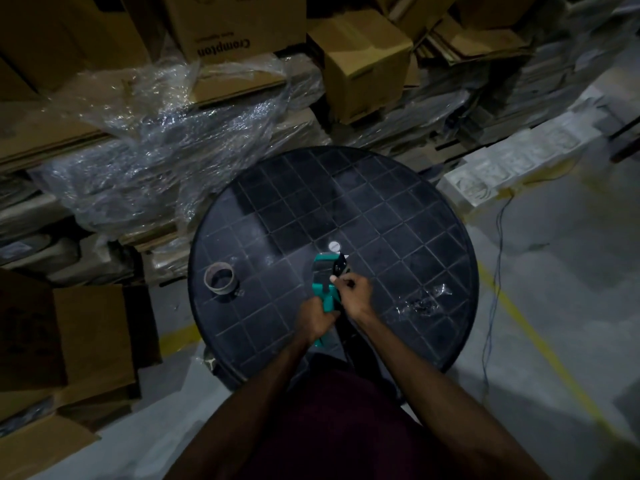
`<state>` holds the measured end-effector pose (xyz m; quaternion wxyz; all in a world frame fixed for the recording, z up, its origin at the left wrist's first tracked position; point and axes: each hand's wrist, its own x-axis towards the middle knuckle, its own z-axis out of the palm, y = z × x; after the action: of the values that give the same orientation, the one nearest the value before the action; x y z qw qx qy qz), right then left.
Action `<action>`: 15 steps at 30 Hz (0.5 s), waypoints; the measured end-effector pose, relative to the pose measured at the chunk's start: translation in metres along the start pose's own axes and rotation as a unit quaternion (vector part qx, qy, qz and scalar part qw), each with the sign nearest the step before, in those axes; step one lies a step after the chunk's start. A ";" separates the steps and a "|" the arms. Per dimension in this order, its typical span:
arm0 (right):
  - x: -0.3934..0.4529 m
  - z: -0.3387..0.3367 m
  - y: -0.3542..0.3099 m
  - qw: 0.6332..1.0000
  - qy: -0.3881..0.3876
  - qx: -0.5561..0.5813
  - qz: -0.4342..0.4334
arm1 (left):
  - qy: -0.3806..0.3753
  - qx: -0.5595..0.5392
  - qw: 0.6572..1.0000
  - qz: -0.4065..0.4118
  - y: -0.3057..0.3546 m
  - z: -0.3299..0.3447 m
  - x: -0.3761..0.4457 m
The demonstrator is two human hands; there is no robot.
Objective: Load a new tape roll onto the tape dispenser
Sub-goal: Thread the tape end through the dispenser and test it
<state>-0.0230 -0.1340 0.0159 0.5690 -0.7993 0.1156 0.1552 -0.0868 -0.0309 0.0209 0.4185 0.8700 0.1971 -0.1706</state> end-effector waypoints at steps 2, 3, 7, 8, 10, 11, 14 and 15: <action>0.002 0.001 -0.001 1.000 -0.020 -0.009 -0.002 | -0.005 0.001 1.000 -0.017 -0.004 -0.005 0.003; 0.001 0.001 -0.003 0.999 -0.034 -0.005 -0.006 | -0.016 -0.022 0.999 -0.033 -0.007 -0.006 0.007; 0.002 0.004 -0.005 0.997 -0.053 -0.047 -0.037 | -0.030 -0.181 0.980 -0.074 -0.009 -0.010 0.018; 0.003 0.006 -0.005 0.995 -0.050 -0.077 -0.050 | -0.025 -0.218 0.973 -0.077 -0.006 -0.011 0.021; 0.006 0.008 -0.003 0.989 -0.031 -0.120 -0.082 | -0.020 -0.280 0.956 -0.086 -0.001 -0.013 0.027; 0.008 0.009 -0.003 0.987 -0.020 -0.128 -0.092 | -0.021 -0.307 0.947 -0.091 0.002 -0.013 0.030; 0.015 0.008 -0.010 0.986 0.001 -0.138 -0.090 | -0.023 -0.350 0.930 -0.108 0.006 -0.015 0.044; 0.017 0.009 -0.012 0.987 -0.002 -0.134 -0.087 | -0.020 -0.356 0.928 -0.111 0.007 -0.015 0.047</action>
<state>-0.0039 -0.1220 0.0174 0.4683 -0.8751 0.0226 0.1204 -0.0404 -0.0133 0.0129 0.6830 0.6327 0.3320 -0.1520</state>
